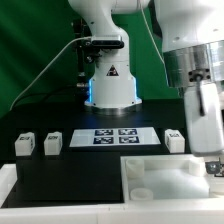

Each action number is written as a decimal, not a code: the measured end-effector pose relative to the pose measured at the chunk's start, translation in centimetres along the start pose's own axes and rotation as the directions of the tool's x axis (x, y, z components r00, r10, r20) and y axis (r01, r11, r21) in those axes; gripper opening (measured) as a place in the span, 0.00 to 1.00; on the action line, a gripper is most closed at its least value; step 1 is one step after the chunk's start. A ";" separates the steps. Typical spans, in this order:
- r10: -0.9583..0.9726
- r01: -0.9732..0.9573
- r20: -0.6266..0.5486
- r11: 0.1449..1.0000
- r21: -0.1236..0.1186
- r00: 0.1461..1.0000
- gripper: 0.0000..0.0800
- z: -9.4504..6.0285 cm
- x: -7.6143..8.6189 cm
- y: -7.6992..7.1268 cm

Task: Assemble one leg

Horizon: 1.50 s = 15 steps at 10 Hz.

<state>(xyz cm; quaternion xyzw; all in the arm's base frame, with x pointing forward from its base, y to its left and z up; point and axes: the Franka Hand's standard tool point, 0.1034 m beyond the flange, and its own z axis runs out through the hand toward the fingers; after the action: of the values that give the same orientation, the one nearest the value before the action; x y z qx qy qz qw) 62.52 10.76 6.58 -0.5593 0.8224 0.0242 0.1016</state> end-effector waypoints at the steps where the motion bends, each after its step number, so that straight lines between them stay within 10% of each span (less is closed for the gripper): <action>1: -0.005 0.005 0.000 1.000 0.000 1.000 0.38 0.0 0.0 0.0; 6: -0.489 0.489 0.004 0.872 -0.017 0.872 0.80 0.3 -2.0 1.3; 10: -0.841 0.841 0.012 0.540 -0.033 0.541 0.81 0.4 -1.8 1.5; 13: -0.997 0.994 0.079 -0.023 -0.103 -0.015 0.81 -0.4 -0.8 -0.2; 15: -0.997 0.994 0.067 0.038 -0.104 0.045 0.71 -0.2 -0.8 -0.2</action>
Offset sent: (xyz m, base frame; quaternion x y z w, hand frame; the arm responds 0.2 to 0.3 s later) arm -0.0103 0.0245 0.0109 -0.0174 0.0301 -0.2537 0.9667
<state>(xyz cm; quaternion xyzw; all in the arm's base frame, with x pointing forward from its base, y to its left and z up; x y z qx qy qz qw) 62.93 11.39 6.98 -0.9775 0.2055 -0.0095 0.0462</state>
